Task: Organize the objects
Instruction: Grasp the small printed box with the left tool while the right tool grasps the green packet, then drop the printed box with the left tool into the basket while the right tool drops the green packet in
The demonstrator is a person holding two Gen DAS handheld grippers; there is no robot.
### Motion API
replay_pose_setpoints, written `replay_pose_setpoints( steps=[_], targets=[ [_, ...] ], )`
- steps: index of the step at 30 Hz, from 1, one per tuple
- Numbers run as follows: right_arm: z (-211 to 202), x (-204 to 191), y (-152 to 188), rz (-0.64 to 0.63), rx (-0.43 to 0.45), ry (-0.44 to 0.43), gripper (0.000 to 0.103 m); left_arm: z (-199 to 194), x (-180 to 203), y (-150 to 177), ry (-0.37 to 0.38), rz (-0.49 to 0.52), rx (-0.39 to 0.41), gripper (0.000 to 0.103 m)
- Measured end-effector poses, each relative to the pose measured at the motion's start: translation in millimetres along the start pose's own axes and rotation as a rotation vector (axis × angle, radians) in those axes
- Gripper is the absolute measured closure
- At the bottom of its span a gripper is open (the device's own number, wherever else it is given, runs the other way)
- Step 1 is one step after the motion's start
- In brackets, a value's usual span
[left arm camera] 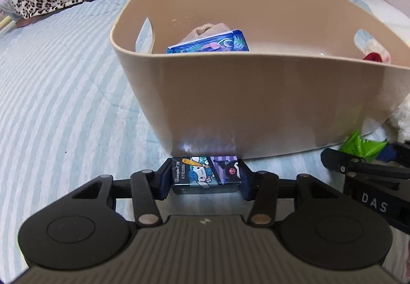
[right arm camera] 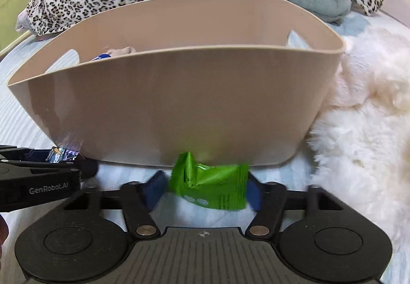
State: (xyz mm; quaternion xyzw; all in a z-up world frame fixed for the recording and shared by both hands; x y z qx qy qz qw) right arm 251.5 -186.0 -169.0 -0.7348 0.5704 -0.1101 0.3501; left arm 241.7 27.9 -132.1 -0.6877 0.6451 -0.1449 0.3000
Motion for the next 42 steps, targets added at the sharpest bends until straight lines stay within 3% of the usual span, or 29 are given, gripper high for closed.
replay_pose_setpoints(
  steps=[2,5,18,28,37,42],
  targets=[
    [-2.9,0.3,-0.5,-0.001,0.003,-0.011,0.071,-1.4,-1.4,0.9,0.005,-0.01,0.0,0.051],
    [-10.5,0.3,0.0,0.008,0.007,-0.028,0.081,-11.0,-4.9,5.3,0.017,-0.017,0.004,0.051],
    [-89.2,-9.5,-0.3,0.027,0.11,-0.118,0.082,-87.8,-18.5,1.0,0.034,0.014,0.16,0.051],
    [-146.1,-17.2,-40.8,-0.014,0.265,-0.141,0.082,-124.9,-29.4,-28.0,0.027,-0.045,0.27,0.051],
    [-146.1,-12.6,-99.3,-0.044,0.355,-0.132,0.082,-122.6,-19.9,-84.7,-0.017,-0.036,0.352,0.051],
    [-124.9,-12.9,-123.2,-0.045,0.35,-0.123,0.082,-101.4,-9.5,-111.2,-0.052,-0.031,0.335,0.051]
  ],
)
Point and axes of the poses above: each gripper's, at about its wrist camera, not at the fingertips, and z roughly the way its jaws point, x to its right, y to its underside, the point moved 5 cm from there along z, roughly the way its jaws point, and after that the axes turned 14 degrees about -y, right-handed, at the moved point
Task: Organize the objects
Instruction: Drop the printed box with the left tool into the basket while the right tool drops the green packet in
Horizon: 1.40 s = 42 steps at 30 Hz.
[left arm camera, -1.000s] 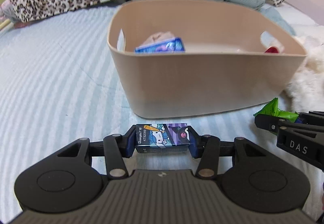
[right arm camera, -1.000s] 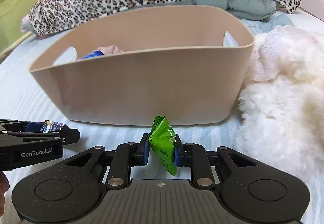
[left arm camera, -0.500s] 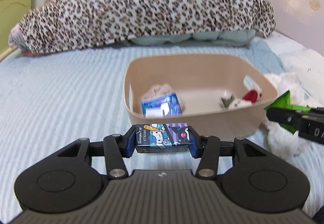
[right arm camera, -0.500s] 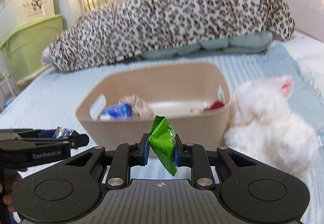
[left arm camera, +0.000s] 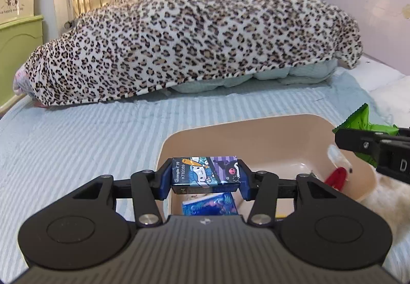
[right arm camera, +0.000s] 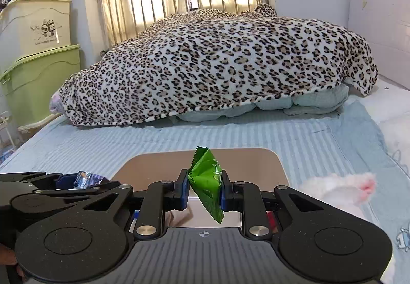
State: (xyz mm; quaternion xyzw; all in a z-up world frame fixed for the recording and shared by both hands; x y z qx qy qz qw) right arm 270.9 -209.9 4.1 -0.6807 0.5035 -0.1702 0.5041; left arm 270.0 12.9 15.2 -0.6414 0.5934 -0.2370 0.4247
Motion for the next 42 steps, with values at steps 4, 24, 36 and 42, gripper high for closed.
replay_pose_setpoints(
  steps=[4,24,36,42],
  targets=[
    [26.6,5.9,-4.3,-0.015,-0.042,0.029,0.082,24.6,13.3,-1.4,-0.021,0.047,-0.053,0.051],
    [81.9,28.8,46.3,0.053,-0.278,0.103,0.055,69.0,14.2,33.1,-0.063,0.103,-0.295,0.026],
    [12.2,2.8,26.6,0.023,-0.187,0.122,0.02,12.8,-1.2,24.6,-0.017,0.064,-0.223,0.021],
    [-25.3,-9.3,23.0,0.03,-0.153,0.133,0.014,-24.0,-8.9,20.0,0.009,0.048,-0.17,0.02]
  ],
)
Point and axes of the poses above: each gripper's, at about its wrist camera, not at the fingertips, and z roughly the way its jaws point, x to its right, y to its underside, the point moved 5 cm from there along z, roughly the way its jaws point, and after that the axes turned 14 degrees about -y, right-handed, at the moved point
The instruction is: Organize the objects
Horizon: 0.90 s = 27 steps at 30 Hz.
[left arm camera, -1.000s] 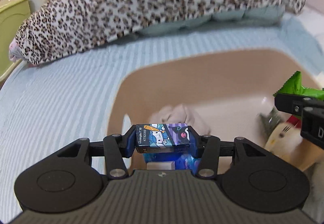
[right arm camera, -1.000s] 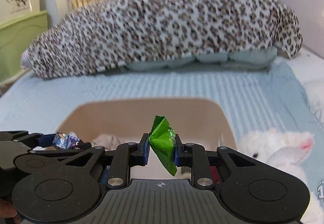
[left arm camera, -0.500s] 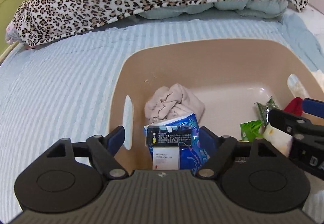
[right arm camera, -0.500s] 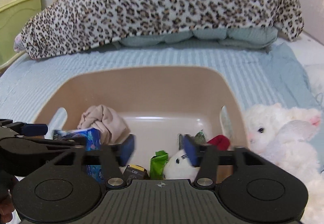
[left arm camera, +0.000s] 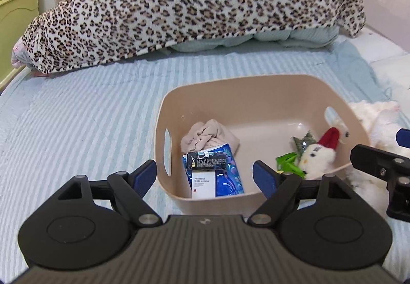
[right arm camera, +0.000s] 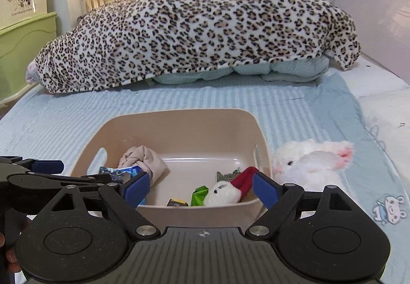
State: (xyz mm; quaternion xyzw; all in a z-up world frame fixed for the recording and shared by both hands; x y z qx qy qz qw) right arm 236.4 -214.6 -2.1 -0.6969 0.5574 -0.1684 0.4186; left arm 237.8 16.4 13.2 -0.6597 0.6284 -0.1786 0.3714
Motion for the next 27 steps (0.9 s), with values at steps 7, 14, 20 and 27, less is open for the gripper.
replay_pose_setpoints(
  steps=[7,14,20,27],
  targets=[
    [-33.3,-11.6,11.8,0.002,0.032,0.003,0.014,-34.3,-18.8,13.7,0.004,-0.028,0.056,0.018],
    [-59.4,-27.3,38.5,-0.039,0.018,0.002,0.013,-59.1,-38.3,47.6,0.009,-0.046,0.074,0.018],
    [-80.8,-36.9,57.1,-0.037,0.005,-0.019,0.013,-83.8,-48.2,73.9,0.032,-0.072,0.081,0.018],
    [-111.5,-51.1,69.4,-0.014,0.031,-0.063,0.01,-106.5,-52.8,91.4,0.039,-0.072,0.091,0.018]
  ],
)
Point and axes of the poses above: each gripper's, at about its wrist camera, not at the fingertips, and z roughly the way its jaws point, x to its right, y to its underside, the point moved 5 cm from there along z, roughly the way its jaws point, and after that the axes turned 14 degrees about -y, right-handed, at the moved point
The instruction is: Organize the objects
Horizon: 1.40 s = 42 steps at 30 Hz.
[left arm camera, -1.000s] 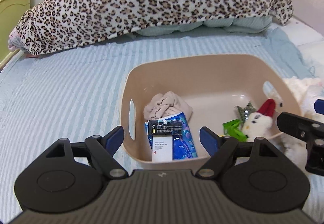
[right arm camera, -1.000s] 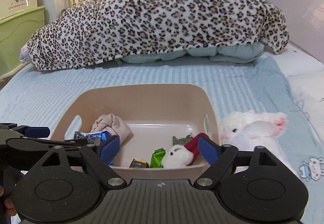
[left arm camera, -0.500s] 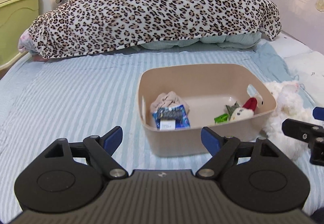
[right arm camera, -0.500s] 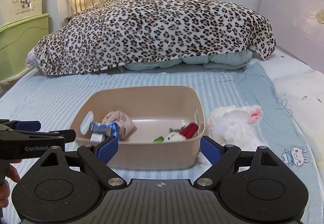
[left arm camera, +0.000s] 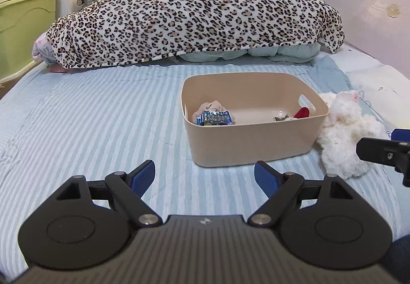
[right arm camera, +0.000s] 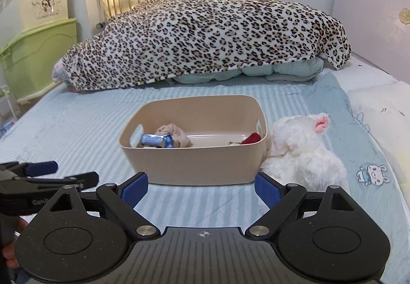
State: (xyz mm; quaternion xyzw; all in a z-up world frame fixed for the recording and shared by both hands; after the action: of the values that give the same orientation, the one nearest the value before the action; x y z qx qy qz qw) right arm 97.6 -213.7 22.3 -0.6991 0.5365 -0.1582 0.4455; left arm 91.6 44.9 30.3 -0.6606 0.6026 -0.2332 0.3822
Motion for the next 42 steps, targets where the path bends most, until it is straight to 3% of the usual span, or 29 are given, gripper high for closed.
replay_pose_setpoints(
  steps=[18,42],
  targets=[
    [-51.5,-19.5,28.2,0.029,0.005,-0.015,0.007,-65.1,-1.8,30.4,0.041,0.034,0.028,0.017],
    [-75.3,-42.8,46.6,-0.004,-0.009,-0.024,0.005,-103.8,-4.1,35.5,0.072,0.033,0.061,0.017]
  ],
)
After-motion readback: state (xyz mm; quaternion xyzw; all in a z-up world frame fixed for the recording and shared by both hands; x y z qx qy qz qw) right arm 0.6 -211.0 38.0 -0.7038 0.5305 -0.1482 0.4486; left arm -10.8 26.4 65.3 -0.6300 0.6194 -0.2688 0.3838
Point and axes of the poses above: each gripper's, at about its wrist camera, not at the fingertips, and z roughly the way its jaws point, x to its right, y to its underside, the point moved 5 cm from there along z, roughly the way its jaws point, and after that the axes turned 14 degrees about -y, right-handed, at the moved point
